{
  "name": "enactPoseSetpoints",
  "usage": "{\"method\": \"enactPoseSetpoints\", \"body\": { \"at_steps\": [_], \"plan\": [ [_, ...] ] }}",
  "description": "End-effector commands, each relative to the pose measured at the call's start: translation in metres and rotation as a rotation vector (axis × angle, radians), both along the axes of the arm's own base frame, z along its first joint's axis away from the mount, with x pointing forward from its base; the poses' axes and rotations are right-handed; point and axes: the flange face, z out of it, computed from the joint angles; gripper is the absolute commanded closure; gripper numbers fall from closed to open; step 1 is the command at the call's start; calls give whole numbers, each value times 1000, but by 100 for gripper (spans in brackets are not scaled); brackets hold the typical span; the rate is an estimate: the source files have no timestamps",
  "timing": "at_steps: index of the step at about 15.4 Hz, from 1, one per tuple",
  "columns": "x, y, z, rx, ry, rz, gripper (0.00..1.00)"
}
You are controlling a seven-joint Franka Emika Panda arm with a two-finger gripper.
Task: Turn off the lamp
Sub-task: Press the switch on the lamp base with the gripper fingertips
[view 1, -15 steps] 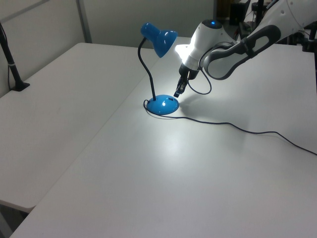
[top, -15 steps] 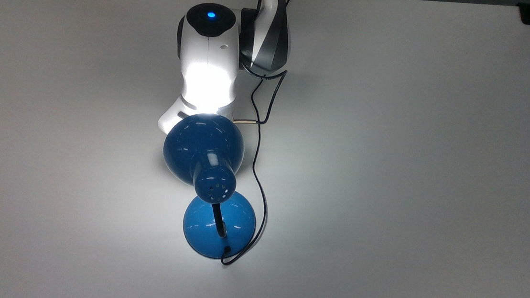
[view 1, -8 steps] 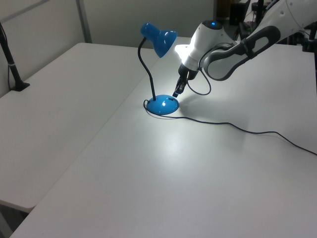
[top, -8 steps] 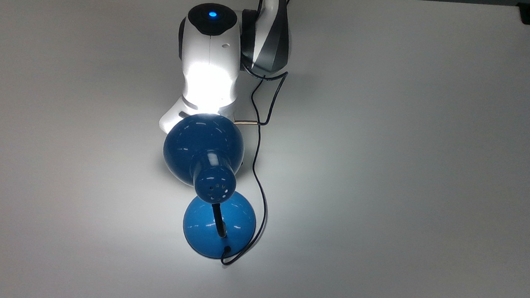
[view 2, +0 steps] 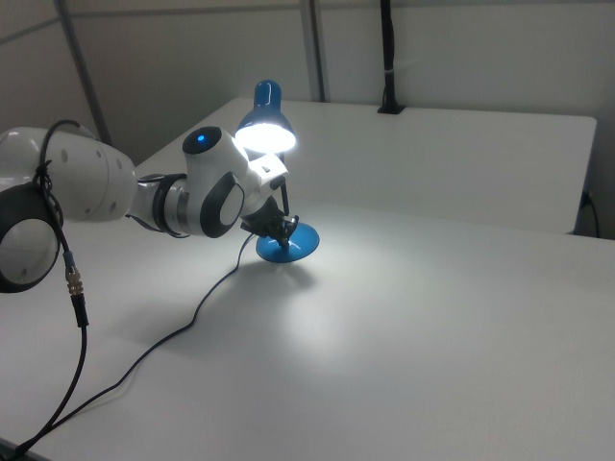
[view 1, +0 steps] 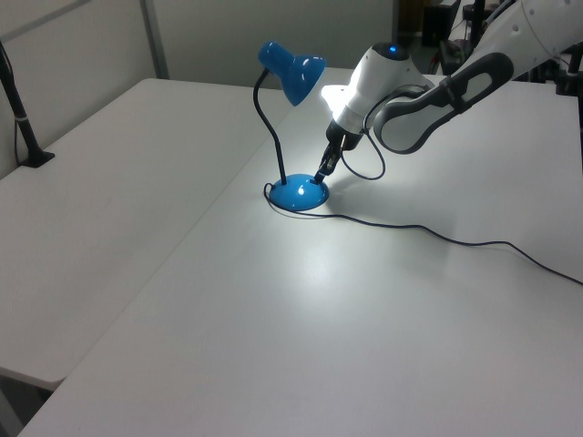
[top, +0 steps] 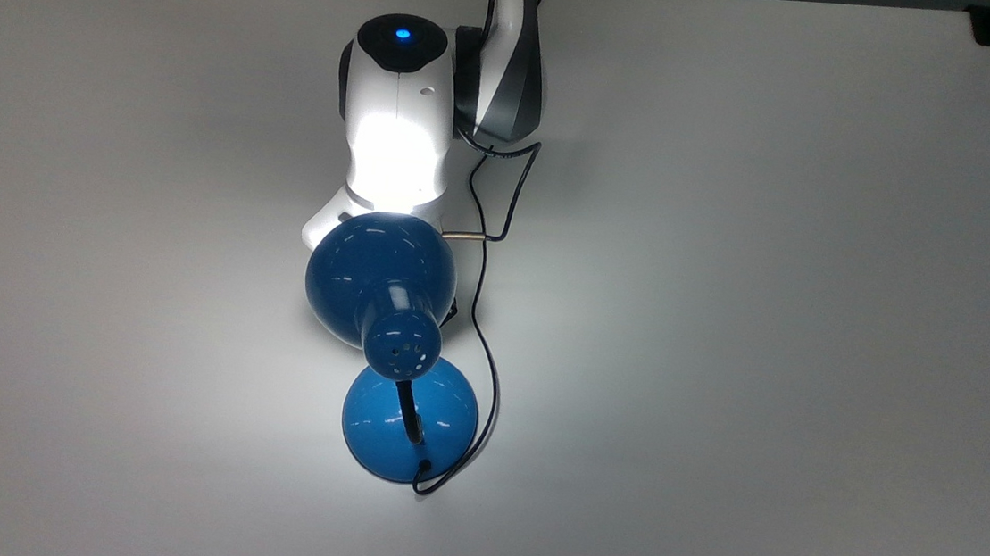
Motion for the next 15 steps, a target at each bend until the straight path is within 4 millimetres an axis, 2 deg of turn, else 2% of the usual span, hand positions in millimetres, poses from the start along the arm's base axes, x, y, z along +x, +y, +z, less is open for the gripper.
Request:
{"method": "enactPoseSetpoints", "body": {
  "at_steps": [1, 4, 9, 12, 15],
  "plan": [
    [-1, 14, -5, -7, -15, 1, 100],
    [-2, 15, -19, -9, 3, 4, 100],
    [-2, 17, -17, -19, 1, 17, 100],
    [-4, 14, 8, -20, -18, 15, 100],
    [-22, 6, 17, -22, 3, 7, 100]
  ]
}}
